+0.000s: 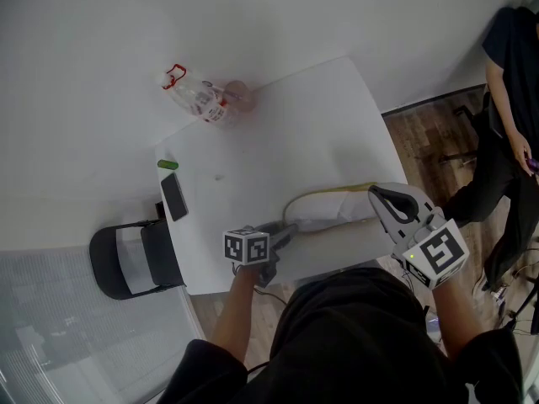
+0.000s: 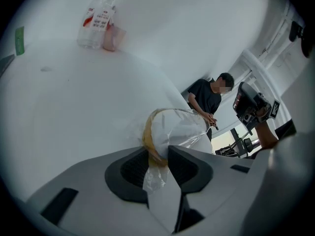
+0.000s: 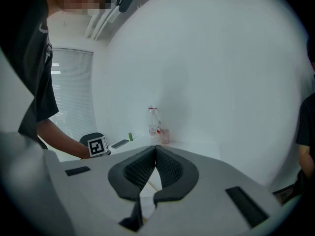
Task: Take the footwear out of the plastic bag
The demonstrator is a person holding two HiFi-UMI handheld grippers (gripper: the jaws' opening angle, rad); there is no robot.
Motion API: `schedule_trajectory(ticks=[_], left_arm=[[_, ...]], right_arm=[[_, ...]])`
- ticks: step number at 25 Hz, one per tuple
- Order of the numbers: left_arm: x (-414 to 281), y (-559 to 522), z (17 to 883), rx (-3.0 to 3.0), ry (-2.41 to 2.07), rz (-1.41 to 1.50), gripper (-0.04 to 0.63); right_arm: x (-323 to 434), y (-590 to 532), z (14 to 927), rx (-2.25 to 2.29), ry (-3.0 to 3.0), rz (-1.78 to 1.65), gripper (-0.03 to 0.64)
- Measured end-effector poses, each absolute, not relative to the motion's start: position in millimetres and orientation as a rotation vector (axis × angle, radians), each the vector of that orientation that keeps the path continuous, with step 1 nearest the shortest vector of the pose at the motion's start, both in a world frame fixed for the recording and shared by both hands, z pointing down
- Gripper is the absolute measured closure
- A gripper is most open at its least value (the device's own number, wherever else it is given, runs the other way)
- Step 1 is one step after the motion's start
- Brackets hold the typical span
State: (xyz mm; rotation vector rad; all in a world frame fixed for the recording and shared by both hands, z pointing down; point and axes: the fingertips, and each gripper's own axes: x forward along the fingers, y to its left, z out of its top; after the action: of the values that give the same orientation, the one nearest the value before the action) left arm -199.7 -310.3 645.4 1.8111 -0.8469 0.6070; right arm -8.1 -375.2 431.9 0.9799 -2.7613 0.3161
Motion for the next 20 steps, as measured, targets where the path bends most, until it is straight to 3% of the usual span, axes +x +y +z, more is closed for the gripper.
schedule_trajectory(ticks=[1, 5, 9, 18, 19, 20], left_arm=[[-197.8, -311.2, 644.2, 1.815, -0.847, 0.605, 0.464], [-197.6, -314.2, 643.2, 1.828, -0.864, 0.617, 0.462], [-198.4, -311.0, 642.9, 1.839, -0.856, 0.646, 0.297], [-208.0, -312.5, 631.7, 1.887, -0.883, 0.682, 0.231], [-211.7, -314.1, 628.2, 1.9, -0.886, 0.688, 0.224], [-215.5, -315.7, 624.2, 1.917, -0.883, 0.693, 0.218]], right_arm=[[-6.8, -375.0, 434.3, 0.975, -2.758, 0.319, 0.6], [3.8, -375.4, 447.3, 0.966, -2.724, 0.315, 0.6], [32.8, -379.2, 474.3, 0.967, -2.63, 0.336, 0.6], [67.7, -372.7, 588.2, 0.74, -2.281, 0.406, 0.597], [65.0, -367.8, 596.1, 0.691, -2.279, 0.45, 0.583], [62.3, -363.5, 602.1, 0.649, -2.283, 0.501, 0.506]])
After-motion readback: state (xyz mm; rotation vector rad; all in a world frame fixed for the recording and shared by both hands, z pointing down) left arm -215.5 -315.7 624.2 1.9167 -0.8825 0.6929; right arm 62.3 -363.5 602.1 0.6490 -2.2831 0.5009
